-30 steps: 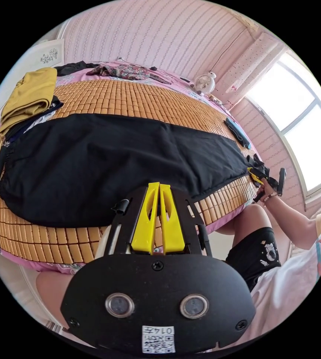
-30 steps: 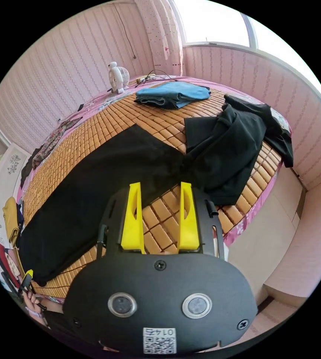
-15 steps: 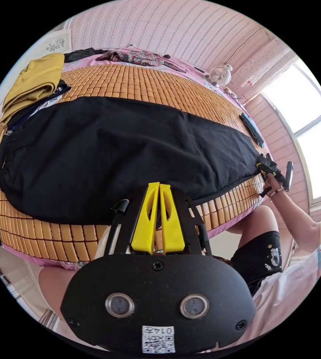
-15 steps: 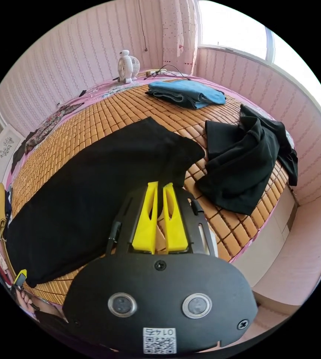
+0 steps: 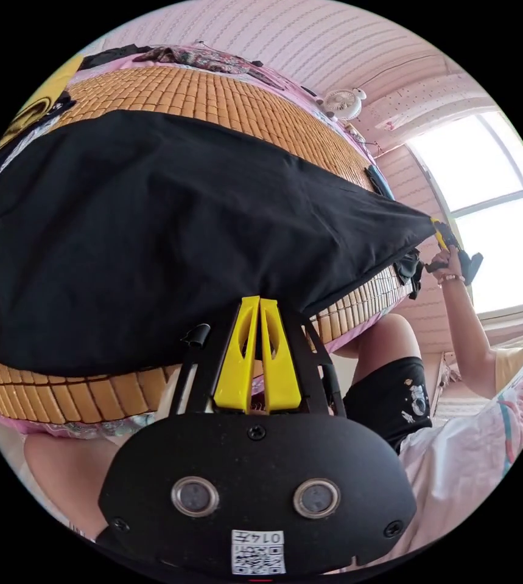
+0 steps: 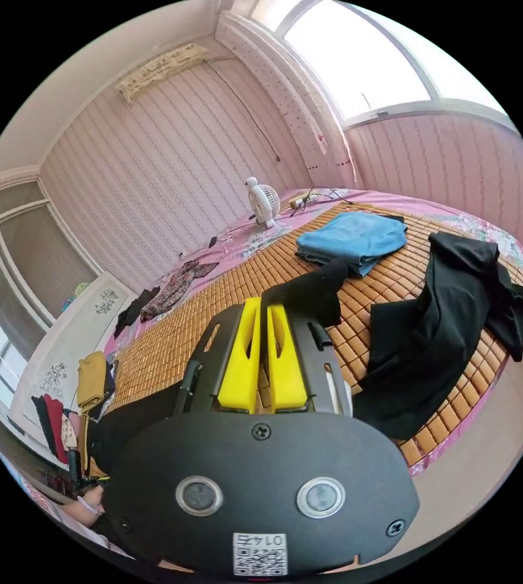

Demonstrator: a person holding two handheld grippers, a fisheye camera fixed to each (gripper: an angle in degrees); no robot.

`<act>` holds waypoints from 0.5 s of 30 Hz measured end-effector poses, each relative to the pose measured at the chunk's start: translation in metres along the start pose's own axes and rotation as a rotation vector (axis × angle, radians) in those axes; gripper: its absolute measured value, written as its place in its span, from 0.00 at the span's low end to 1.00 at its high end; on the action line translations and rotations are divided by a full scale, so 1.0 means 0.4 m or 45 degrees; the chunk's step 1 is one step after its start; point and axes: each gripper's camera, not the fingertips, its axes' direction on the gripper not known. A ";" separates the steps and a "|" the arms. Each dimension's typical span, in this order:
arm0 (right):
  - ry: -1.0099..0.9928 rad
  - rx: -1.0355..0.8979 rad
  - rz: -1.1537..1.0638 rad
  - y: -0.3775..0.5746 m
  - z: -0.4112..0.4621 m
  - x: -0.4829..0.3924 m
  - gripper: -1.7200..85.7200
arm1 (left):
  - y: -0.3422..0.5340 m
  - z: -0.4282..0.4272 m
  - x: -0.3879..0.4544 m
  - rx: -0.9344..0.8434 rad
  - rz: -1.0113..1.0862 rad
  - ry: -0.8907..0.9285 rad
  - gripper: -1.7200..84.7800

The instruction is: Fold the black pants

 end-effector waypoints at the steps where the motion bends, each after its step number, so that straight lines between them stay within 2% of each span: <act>1: -0.027 0.048 -0.098 -0.029 -0.035 -0.041 0.03 | -0.004 0.008 0.011 -0.001 0.023 0.014 0.01; 3: -0.119 0.109 -0.251 -0.066 -0.085 -0.120 0.03 | -0.028 0.042 0.053 -0.033 0.112 0.071 0.01; 5: -0.324 0.130 -0.490 -0.086 -0.124 -0.262 0.03 | -0.047 0.067 0.071 -0.040 0.160 0.130 0.01; 9: -0.726 -0.009 -0.813 -0.021 -0.097 -0.512 0.04 | -0.060 0.044 0.029 0.000 0.051 0.375 0.01; 11: -1.041 -0.258 -0.932 0.098 -0.020 -0.667 0.04 | -0.037 -0.032 -0.002 0.105 0.002 0.391 0.01; 13: -1.185 -0.462 -0.959 0.226 0.061 -0.761 0.06 | 0.004 -0.137 -0.046 0.256 -0.066 0.355 0.01; 15: -1.231 -0.710 -0.937 0.371 0.163 -0.821 0.08 | 0.080 -0.276 -0.120 0.456 -0.217 0.177 0.01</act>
